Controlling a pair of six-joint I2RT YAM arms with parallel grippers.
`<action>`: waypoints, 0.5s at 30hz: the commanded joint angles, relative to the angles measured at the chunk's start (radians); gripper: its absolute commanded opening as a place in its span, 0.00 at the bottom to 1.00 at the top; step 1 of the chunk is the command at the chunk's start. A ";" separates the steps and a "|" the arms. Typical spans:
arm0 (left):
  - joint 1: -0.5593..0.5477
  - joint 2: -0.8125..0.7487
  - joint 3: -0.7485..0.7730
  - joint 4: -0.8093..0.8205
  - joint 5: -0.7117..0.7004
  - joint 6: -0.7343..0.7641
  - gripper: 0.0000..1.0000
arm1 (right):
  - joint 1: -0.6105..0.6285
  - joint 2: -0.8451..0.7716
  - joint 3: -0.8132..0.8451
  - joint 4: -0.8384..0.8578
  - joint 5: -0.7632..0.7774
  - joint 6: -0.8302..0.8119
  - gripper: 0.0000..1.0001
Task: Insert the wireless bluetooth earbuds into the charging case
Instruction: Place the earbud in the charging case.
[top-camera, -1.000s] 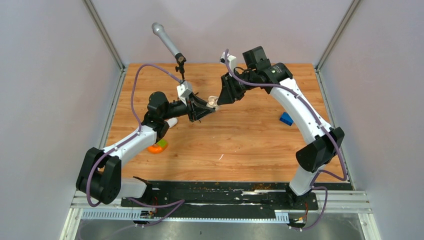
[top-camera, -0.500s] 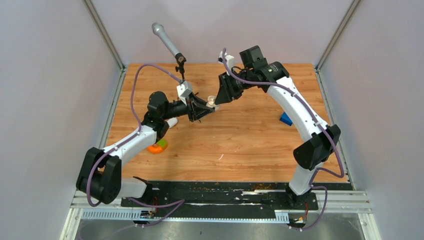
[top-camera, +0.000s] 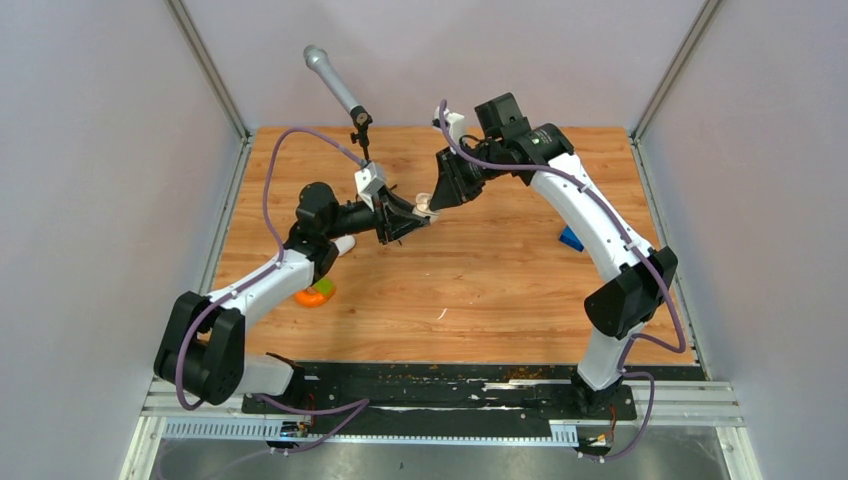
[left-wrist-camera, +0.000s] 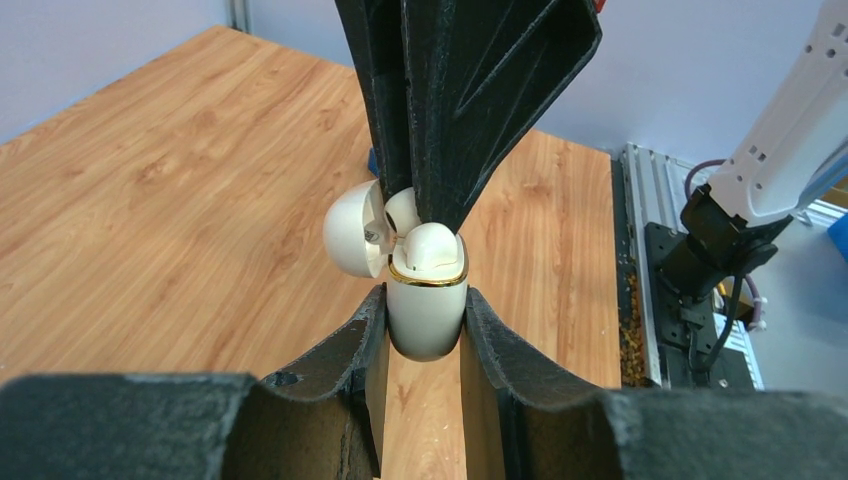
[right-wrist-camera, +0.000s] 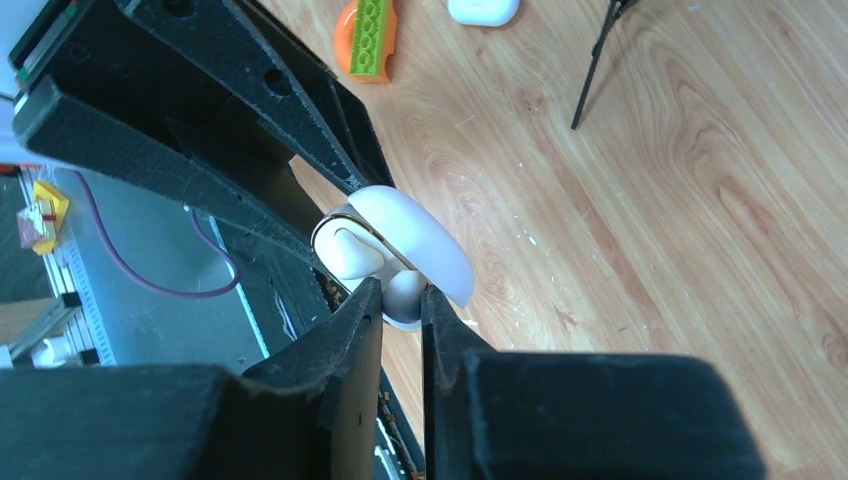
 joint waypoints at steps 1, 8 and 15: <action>0.023 0.015 0.051 0.096 0.135 -0.029 0.00 | -0.035 -0.043 0.022 0.025 -0.082 -0.115 0.00; 0.034 0.040 0.090 0.172 0.270 -0.084 0.00 | -0.062 -0.207 -0.230 0.163 -0.239 -0.395 0.00; 0.033 0.037 0.086 0.183 0.295 -0.085 0.00 | -0.049 -0.257 -0.279 0.176 -0.257 -0.600 0.05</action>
